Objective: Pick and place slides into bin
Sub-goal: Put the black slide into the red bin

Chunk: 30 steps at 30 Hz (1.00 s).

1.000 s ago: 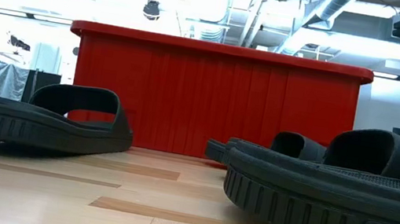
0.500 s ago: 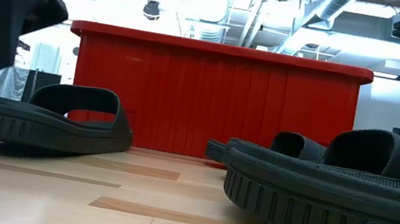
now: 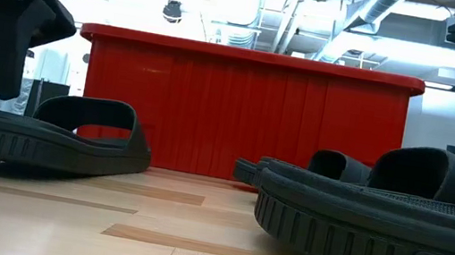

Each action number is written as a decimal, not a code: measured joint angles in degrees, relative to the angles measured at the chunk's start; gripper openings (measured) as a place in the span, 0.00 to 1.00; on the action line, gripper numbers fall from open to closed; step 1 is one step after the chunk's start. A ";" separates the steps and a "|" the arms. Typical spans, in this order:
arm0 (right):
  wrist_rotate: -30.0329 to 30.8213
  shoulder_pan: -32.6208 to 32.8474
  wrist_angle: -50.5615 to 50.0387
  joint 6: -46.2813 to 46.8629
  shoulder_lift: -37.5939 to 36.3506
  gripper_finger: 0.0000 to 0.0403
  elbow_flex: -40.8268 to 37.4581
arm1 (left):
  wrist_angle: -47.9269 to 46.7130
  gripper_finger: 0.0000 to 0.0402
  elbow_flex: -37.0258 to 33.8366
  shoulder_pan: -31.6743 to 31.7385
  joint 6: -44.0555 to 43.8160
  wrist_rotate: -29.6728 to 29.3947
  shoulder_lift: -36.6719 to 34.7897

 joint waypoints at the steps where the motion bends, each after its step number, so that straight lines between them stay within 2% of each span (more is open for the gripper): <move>1: 0.04 -0.02 0.00 0.00 0.00 0.23 0.00 | 0.00 0.41 -0.01 0.02 -0.02 -0.10 0.01; 12: 0.02 -0.01 -0.01 0.00 0.00 0.23 0.00 | -0.16 0.41 0.00 0.02 0.11 2.44 0.03; 25: 0.03 0.00 -0.01 0.00 0.00 0.23 0.00 | -0.43 0.41 0.00 1.08 1.30 2.19 0.33; 30: 0.02 -0.01 -0.01 -0.01 0.00 0.23 0.00 | 1.61 0.41 0.02 1.38 1.68 6.12 3.84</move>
